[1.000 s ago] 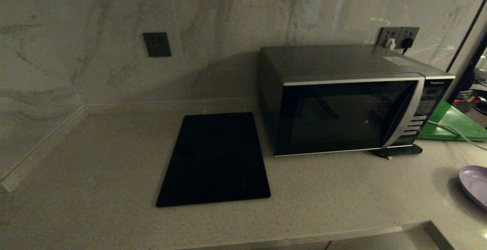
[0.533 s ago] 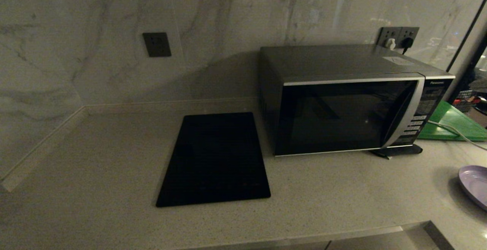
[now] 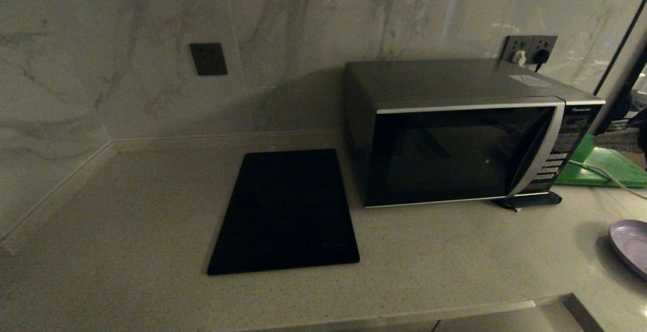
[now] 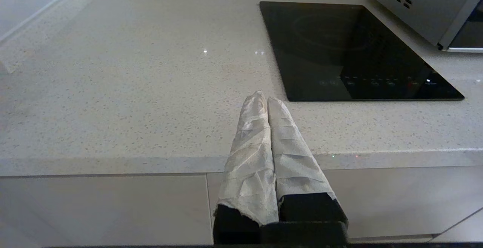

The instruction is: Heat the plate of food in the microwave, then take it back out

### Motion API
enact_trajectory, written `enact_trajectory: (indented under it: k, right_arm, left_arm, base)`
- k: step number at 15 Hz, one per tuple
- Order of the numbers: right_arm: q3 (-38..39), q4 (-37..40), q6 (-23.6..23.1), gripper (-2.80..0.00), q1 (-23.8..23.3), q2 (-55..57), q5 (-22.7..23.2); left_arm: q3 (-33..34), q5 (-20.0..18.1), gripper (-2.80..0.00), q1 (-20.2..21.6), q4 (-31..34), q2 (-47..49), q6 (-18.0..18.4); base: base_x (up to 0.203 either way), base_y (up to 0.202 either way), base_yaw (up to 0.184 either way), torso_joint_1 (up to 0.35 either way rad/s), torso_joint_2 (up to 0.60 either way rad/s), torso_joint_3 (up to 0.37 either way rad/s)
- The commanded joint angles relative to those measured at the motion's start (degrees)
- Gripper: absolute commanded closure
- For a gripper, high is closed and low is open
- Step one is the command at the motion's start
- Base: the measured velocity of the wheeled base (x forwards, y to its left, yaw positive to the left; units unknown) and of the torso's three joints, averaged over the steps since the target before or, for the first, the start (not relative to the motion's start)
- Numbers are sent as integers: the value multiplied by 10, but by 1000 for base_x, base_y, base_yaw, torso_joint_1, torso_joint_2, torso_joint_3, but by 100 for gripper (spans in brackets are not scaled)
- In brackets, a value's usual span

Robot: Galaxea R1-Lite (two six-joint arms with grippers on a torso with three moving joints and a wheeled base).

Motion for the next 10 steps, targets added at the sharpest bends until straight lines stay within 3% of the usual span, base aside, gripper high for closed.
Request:
enact_trajectory:
  k: [1, 4, 7, 10]
  right_arm:
    - [-9, -17, 24, 0, -19, 12, 0]
    - [5, -44, 23, 0, -28, 47, -22]
    - [0, -48, 22, 0, -27, 92, -88]
    - [-9, -47, 23, 0, -28, 128, -96]
  left_arm:
    - [0, 0, 0, 0, 0, 1, 0]
    - [0, 0, 0, 0, 0, 1, 0]
    - [0, 0, 0, 0, 0, 1, 0]
    - [0, 0, 0, 0, 0, 0, 0]
  base:
    - [0, 0, 0, 0, 0, 0]
    - [0, 0, 0, 0, 0, 0]
    - [0, 0, 0, 0, 0, 0]
    - [0, 0, 0, 0, 0, 0]
